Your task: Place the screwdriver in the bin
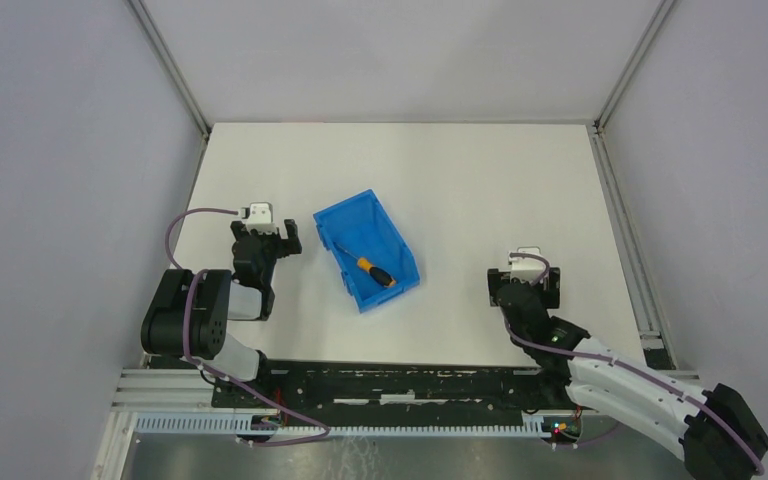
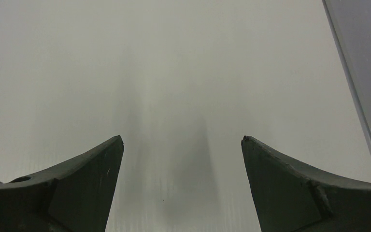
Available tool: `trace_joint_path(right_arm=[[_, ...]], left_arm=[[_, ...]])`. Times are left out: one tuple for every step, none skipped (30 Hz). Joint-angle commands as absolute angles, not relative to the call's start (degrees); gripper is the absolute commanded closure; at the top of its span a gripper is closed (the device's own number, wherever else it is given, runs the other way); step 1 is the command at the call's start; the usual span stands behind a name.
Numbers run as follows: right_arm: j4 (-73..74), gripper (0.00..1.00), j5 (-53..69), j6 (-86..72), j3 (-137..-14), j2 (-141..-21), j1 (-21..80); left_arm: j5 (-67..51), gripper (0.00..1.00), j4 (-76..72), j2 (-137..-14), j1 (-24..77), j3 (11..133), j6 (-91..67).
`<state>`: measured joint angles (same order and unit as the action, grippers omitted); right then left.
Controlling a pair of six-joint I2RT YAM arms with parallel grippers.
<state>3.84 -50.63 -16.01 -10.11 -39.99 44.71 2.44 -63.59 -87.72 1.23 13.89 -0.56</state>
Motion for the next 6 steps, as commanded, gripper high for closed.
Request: trace_joint_path(right_arm=[[-0.22,0.02,-53.41,-21.17,-10.39,-39.94,44.67],[-0.39,0.02,-53.59,-21.22,-10.55,-40.38,44.72],[-0.75,0.02,-53.60,-20.99,-10.65,-40.83,44.66],[-1.27,0.02,-53.59,-20.76,-10.63,-41.06,44.75],[-1.71,0.02,-53.71,-20.82,-10.68,-41.23,44.72],[-1.92,0.02,-53.74,-20.81,-10.89,-41.48,44.78]], left_arm=[[2.20,0.00,-66.27,-87.85,0.97,14.50,-1.49],[2.20,0.00,-66.27,-87.89,0.92,14.50,-1.49],[2.20,0.00,-66.27,-87.93,0.96,14.48,-1.49],[2.20,0.00,-66.27,-87.91,0.97,14.50,-1.49],[2.20,0.00,-66.27,-87.90,0.97,14.50,-1.49],[2.20,0.00,-66.27,-87.88,0.97,14.50,-1.49]])
